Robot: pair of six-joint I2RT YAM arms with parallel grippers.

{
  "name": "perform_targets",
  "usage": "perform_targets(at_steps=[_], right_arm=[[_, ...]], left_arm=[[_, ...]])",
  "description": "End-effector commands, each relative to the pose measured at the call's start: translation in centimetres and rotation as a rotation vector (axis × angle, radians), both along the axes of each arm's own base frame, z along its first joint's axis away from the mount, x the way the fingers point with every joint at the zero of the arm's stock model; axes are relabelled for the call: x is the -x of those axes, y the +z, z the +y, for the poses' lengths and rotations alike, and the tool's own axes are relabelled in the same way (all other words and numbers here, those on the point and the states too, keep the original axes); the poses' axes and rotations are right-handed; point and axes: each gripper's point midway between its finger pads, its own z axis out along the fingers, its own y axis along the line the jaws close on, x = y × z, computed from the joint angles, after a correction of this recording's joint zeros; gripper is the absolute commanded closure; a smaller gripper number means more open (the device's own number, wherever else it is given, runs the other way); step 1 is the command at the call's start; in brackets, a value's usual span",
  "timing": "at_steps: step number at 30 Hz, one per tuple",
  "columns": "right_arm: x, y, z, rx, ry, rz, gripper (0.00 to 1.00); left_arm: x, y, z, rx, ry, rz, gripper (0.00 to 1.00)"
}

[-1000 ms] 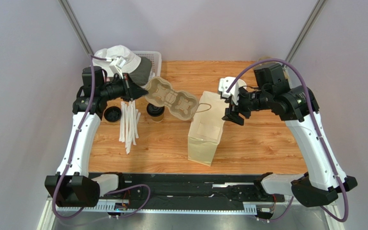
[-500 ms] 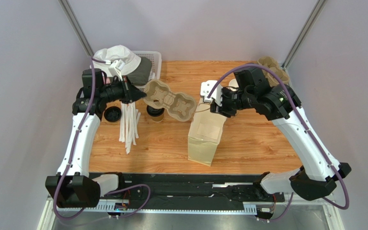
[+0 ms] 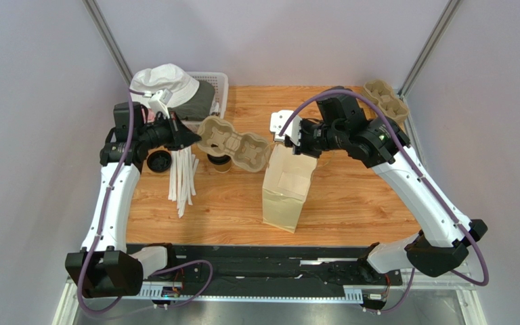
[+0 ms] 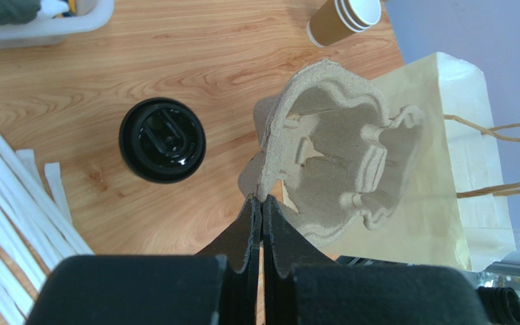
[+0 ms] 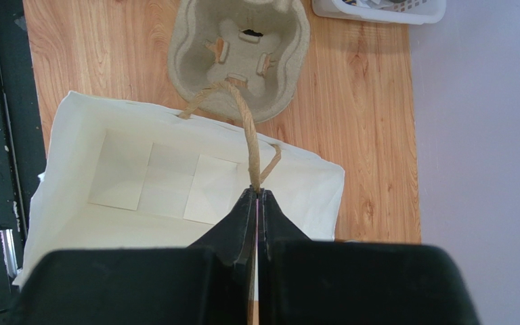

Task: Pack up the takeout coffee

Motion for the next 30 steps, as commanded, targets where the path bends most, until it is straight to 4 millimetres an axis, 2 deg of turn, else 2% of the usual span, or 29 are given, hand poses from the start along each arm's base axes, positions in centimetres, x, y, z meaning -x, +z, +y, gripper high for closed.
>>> perform_targets(at_steps=[1, 4, 9, 12, 20, 26, 30], right_arm=[[-0.3, 3.0, 0.2, -0.060, 0.003, -0.102, 1.00], [-0.1, 3.2, -0.1, -0.058, 0.005, -0.118, 1.00], [-0.2, 3.4, 0.2, -0.067, 0.020, -0.147, 1.00], [-0.5, 3.2, 0.9, -0.066, 0.043, -0.173, 1.00], [-1.6, 3.1, 3.4, -0.083, 0.078, -0.213, 1.00], [-2.5, 2.2, 5.6, -0.080, 0.090, -0.210, 1.00], [-2.9, 0.2, 6.9, -0.056, 0.100, -0.168, 1.00]], left_arm=[[0.2, 0.9, 0.9, 0.038, 0.036, -0.027, 1.00], [0.0, 1.4, 1.2, 0.032, 0.039, -0.050, 1.00], [0.0, 0.1, 0.7, 0.061, 0.010, 0.009, 1.00], [-0.3, -0.2, 0.4, 0.071, 0.001, 0.019, 1.00], [0.0, -0.6, -2.1, 0.072, -0.075, 0.029, 1.00], [0.0, -1.2, -2.6, 0.073, -0.093, 0.038, 1.00], [0.0, -1.2, -2.6, 0.071, -0.100, 0.037, 1.00]])
